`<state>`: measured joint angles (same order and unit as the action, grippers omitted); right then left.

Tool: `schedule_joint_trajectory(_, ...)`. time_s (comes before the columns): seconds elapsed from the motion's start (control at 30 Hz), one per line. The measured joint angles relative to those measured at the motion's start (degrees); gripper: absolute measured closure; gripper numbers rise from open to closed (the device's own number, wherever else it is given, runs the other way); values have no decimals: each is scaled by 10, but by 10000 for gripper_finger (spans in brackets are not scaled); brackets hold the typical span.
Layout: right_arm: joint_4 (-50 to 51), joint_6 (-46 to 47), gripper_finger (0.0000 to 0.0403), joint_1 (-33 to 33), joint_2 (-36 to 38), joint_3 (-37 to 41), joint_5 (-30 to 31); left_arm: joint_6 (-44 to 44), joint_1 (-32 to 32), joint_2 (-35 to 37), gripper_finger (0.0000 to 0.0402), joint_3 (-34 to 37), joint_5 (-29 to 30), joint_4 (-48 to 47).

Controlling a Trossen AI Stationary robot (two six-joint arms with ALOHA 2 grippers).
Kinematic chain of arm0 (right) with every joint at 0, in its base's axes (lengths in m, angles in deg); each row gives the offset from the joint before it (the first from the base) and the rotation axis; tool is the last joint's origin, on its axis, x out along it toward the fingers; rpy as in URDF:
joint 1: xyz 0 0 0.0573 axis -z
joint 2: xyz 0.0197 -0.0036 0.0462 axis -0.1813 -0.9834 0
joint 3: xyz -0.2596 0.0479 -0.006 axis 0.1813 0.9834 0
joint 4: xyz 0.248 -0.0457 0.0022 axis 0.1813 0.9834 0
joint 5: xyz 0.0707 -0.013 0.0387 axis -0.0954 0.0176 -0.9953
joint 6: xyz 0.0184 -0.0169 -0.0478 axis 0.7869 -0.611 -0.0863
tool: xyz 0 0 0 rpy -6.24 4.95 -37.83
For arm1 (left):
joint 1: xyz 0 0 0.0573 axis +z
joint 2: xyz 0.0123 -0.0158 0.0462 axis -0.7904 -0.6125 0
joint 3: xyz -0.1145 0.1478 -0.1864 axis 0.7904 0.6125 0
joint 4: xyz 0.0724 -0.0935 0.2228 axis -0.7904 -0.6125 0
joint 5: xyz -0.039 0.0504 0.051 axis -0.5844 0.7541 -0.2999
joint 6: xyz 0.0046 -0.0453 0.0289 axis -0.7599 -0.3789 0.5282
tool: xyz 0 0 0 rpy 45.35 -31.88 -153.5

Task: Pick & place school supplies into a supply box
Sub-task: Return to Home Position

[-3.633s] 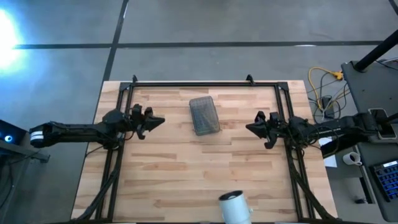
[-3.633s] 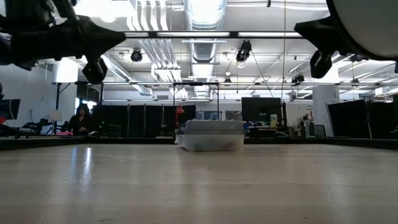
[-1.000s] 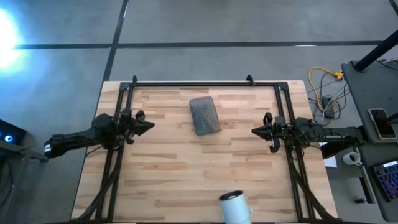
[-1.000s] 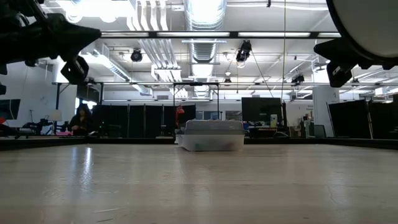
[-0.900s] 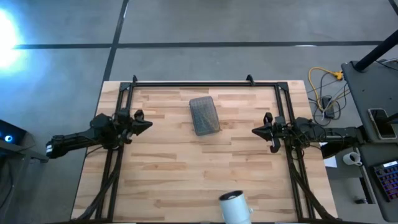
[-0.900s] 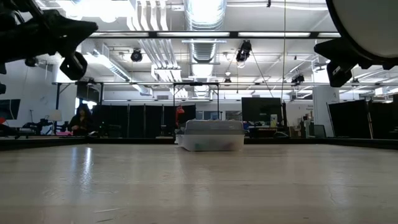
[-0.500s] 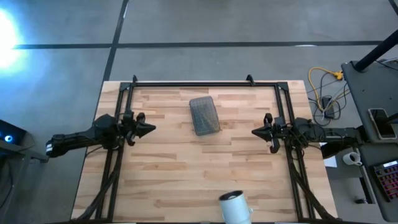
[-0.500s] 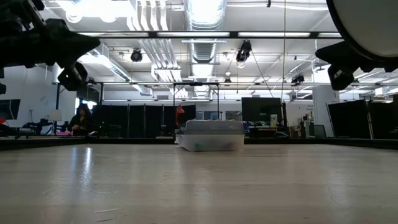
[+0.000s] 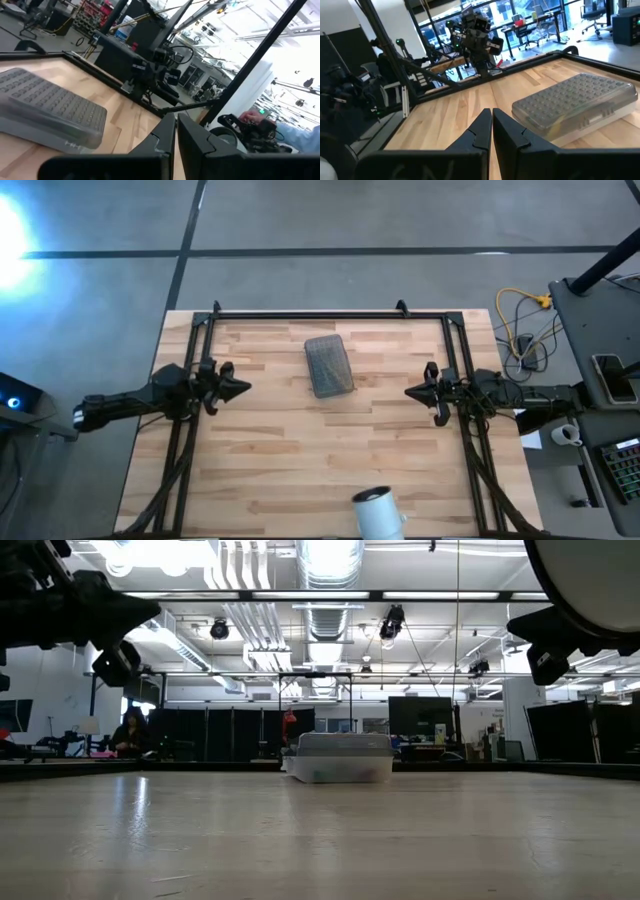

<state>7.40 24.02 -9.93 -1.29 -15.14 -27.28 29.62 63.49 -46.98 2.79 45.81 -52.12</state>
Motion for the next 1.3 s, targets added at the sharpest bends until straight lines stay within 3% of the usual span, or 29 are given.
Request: schedule_joint_trajectory(1.3,0,0,394,0,-2,0,0,0,0,-223,398,0,0,0)
